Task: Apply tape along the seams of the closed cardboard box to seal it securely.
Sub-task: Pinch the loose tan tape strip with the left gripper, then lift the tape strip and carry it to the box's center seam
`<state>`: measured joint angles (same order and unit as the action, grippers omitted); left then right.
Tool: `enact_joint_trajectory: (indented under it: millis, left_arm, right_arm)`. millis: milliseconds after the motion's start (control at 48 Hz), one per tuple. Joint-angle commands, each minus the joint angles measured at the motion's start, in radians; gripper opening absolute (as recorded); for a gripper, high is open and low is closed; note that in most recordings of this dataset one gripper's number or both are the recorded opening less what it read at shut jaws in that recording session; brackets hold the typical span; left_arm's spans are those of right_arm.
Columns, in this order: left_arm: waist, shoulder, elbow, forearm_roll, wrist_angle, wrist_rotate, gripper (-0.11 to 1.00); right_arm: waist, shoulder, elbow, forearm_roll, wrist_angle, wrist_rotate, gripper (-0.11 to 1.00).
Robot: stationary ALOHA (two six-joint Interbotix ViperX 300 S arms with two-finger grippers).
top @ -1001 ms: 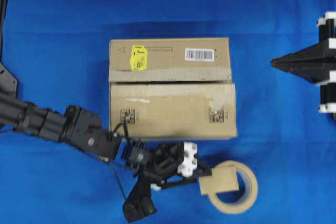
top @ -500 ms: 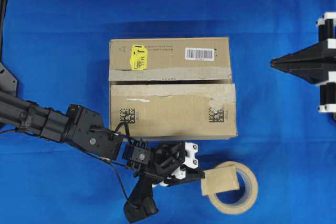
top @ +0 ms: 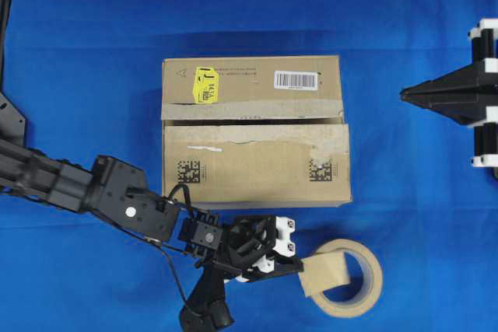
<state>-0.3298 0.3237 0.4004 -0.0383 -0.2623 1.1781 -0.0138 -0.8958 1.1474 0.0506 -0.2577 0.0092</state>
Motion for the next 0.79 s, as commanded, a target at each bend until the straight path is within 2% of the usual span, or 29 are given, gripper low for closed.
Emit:
enact_joint_trajectory:
  millis: [0,313,542,771]
  left_arm:
    - [0.002,-0.081,-0.035,0.002,0.031,0.011,0.01]
    - [0.015,-0.221,-0.034,0.005,0.091,0.127,0.01]
    - [0.034,-0.25,-0.009,0.005,0.089,0.137,0.01]
    - [0.103,-0.367,0.127,0.005,0.048,0.133,0.01]
  right_arm:
    - [-0.002,0.006,-0.026,0.0,-0.003,0.0,0.03]
    - [-0.002,0.008,-0.028,0.0,0.015,0.0,0.03]
    - [-0.002,0.008,-0.028,-0.003,0.018,0.0,0.03]
    - [-0.002,0.009,-0.028,0.0,0.018,0.0,0.03]
